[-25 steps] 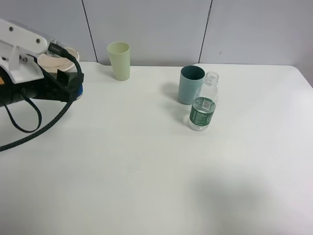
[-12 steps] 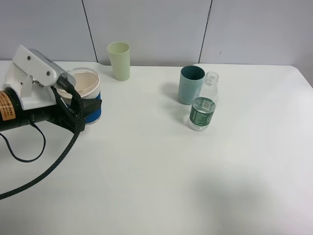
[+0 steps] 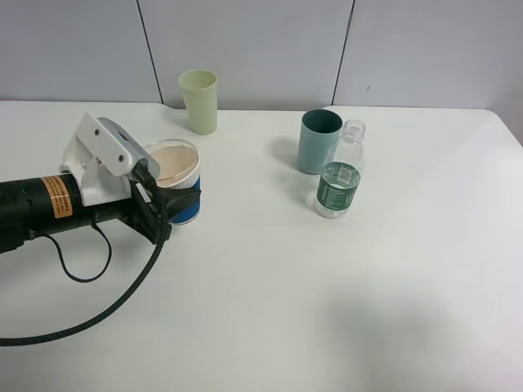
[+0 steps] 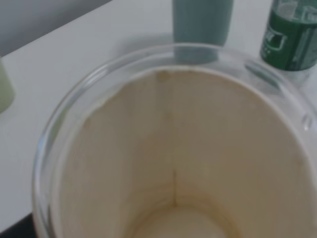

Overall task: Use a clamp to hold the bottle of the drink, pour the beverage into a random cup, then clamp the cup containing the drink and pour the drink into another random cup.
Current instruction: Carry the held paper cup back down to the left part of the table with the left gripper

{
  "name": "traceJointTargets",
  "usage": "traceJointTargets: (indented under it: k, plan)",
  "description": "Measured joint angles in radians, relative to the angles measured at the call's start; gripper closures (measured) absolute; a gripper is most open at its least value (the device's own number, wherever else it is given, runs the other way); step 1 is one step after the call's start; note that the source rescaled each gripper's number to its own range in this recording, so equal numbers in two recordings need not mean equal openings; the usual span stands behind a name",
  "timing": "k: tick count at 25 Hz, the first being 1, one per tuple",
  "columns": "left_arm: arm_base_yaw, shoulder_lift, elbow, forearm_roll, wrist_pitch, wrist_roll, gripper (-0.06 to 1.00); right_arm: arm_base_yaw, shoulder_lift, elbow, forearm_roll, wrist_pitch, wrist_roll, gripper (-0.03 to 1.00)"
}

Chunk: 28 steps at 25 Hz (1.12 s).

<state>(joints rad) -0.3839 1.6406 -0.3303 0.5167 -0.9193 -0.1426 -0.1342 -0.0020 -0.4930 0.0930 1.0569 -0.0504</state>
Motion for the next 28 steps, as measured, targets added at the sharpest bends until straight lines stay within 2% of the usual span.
traceJointTargets:
  k: [5,11,20,28]
  plan:
    - [0.000,0.111,-0.001,-0.003,-0.122,0.083,0.89,0.000,0.000,0.000,0.000,0.000,0.000,0.30]
    - [0.000,0.234,-0.002,-0.027,-0.253,0.136,0.89,0.000,0.000,0.000,0.000,0.000,0.000,0.30]
    - [0.000,0.376,-0.001,-0.042,-0.316,0.143,0.89,0.000,0.000,0.000,0.000,0.000,0.000,0.30]
    - [0.000,0.408,-0.001,-0.041,-0.361,0.225,0.89,0.000,0.000,0.000,0.000,0.000,0.000,0.30]
